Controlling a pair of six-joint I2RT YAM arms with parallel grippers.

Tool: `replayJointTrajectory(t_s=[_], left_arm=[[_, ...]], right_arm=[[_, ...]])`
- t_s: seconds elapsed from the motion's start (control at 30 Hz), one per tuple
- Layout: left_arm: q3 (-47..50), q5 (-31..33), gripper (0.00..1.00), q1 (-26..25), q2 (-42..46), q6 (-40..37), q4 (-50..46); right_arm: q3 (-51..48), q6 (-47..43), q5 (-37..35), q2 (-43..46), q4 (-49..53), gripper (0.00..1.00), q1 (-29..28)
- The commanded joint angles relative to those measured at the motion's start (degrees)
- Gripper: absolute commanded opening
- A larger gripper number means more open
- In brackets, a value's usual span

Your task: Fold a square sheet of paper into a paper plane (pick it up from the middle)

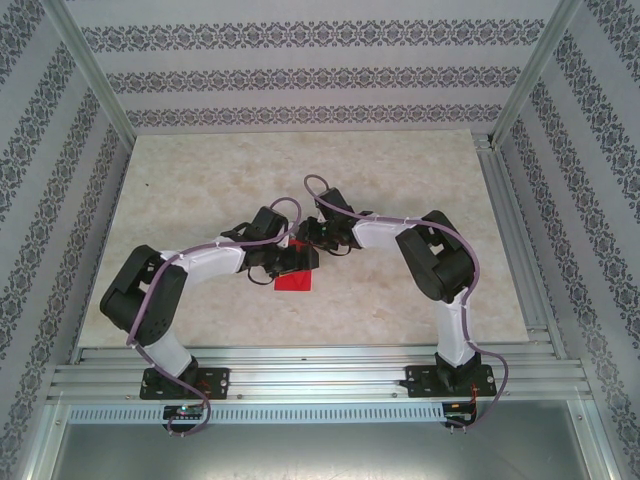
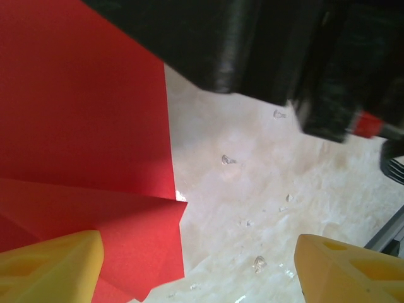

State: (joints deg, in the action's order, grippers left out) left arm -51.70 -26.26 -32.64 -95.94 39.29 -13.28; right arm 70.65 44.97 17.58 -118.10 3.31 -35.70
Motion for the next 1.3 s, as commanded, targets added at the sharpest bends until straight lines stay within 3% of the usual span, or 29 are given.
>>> replayJointTrajectory(t_s=[0.0,0.17,0.43,0.8,1.27], left_arm=[[-0.6,1.4,0.76,0.6,-0.9,-0.6,3.2],[0.1,4.6,0.66,0.6,-0.4,-1.3,2.1],[1.2,8.3,0.44,0.7,1.3,-1.7,1.2],[1.5,9.4,0.20,0.7,1.4,-1.9,1.0],[1.3,9.0,0.13,0.7,1.5,-1.8,0.4]], right_arm=[[-4.5,2.3,5.4,-0.3,-2.9,0.35,1.3],[-6.7,1.7,11.3,5.2,-8.2,0.35,3.6],[-11.0,-3.1,8.4,13.5,-1.7,0.35,3.2],[-13.2,-6.0,9.2,13.0,1.3,0.29,0.0],[-11.4,-5.3,11.7,8.1,-0.9,0.28,-1.2]])
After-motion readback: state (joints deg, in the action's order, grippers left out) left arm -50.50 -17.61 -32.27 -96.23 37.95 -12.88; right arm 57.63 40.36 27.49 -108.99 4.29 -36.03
